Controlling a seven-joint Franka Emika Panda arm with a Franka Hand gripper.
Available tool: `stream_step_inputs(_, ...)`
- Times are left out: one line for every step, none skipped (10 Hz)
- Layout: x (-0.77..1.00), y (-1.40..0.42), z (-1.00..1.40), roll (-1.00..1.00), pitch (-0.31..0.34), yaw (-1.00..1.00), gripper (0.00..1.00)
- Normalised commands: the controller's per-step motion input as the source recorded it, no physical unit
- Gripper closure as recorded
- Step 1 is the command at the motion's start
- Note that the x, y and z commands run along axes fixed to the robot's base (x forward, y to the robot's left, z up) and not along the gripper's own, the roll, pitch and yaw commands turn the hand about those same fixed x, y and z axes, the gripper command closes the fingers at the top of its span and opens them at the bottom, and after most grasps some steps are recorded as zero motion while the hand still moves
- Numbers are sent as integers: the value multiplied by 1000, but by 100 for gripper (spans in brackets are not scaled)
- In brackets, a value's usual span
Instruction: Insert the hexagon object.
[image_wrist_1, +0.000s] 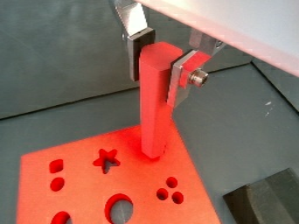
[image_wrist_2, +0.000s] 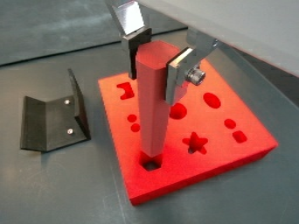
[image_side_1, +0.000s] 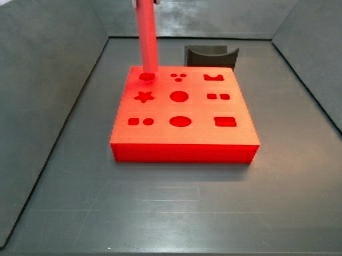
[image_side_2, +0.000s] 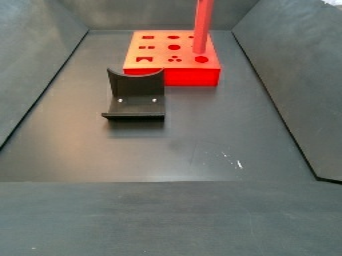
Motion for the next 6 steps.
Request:
stream_step_inputs(0,0,-129,106,76,-177,100)
stream_step_inputs(-49,0,-169,73,37,-100,100)
stream_step_inputs(-37,0,-180,43,19,-43,100)
stream_step_inputs(0,0,-209,17,1,-20,100)
stream_step_inputs(0,0,-223,10,0,0,100)
stream_step_inputs(-11,0,-237,20,0,0,100)
